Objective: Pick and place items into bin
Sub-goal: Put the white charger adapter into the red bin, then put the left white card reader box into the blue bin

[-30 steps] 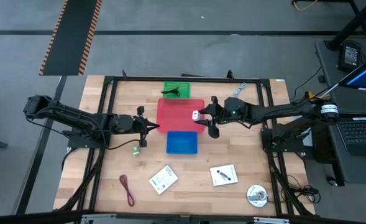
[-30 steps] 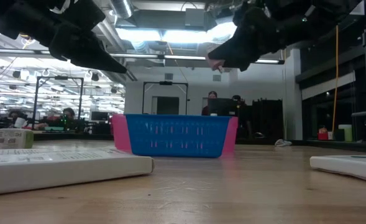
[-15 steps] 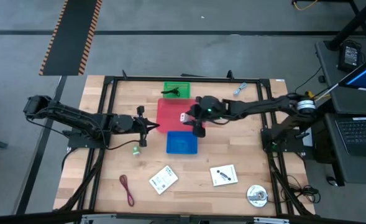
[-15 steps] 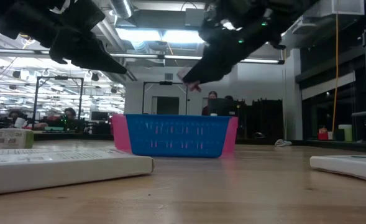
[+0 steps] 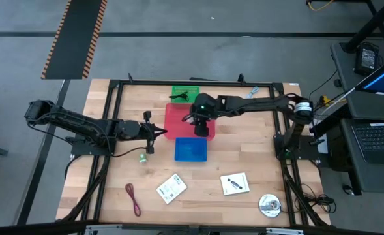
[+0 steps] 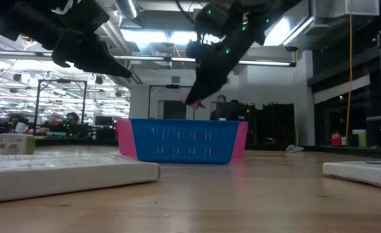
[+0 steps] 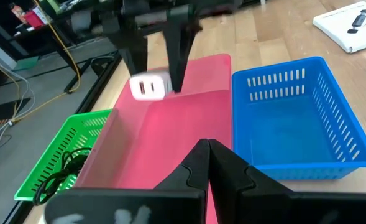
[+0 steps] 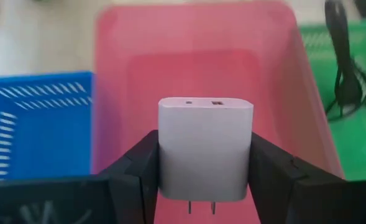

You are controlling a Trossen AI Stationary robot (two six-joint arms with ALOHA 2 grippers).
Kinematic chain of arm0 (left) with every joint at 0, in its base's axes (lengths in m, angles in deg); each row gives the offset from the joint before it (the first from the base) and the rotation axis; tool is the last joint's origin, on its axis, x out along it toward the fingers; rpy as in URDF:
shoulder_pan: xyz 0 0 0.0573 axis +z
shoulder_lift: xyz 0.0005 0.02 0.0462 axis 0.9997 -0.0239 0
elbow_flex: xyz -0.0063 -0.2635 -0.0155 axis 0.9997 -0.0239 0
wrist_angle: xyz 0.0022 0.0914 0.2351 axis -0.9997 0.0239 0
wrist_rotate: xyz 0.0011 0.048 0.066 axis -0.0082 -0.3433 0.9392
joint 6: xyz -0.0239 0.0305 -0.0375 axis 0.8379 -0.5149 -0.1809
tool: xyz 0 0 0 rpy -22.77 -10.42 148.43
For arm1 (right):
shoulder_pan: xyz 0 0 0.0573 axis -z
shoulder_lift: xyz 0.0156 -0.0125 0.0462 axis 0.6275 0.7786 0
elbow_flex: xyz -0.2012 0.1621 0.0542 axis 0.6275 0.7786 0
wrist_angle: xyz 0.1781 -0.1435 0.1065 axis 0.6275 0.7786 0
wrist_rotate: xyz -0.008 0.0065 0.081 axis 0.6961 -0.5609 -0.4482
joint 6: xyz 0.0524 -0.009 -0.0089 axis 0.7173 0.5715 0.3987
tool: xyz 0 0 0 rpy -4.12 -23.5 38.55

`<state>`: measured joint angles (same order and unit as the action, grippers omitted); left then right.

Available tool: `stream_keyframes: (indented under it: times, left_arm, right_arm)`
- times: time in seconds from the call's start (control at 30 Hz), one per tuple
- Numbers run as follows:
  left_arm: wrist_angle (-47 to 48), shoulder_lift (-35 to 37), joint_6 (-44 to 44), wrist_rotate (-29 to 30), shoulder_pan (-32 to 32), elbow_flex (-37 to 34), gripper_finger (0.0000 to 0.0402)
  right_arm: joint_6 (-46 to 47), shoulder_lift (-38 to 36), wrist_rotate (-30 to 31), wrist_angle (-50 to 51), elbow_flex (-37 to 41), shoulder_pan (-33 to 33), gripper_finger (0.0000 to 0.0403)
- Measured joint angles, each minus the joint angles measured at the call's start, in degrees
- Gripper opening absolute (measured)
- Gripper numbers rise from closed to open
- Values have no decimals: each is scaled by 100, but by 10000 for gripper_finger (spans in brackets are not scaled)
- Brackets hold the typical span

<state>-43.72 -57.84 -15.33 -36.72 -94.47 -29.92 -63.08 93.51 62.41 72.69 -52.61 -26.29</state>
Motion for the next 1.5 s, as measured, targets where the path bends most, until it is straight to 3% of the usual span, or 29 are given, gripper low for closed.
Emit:
stream_keyframes:
  times: [0.7, 1.17, 1.5]
  left_arm:
    - [-2, 0, 2, 2, 2, 2, 3]
    - [0, 0, 2, -2, 2, 2, 4]
    - [0, 0, 2, 0, 0, 2, 2]
  right_arm:
    - [148, 685, 0, 29, 17, 217, 177]
    - [-44, 685, 2, 31, 17, 217, 221]
    - [-147, 577, 8, 619, -513, 181, 199]
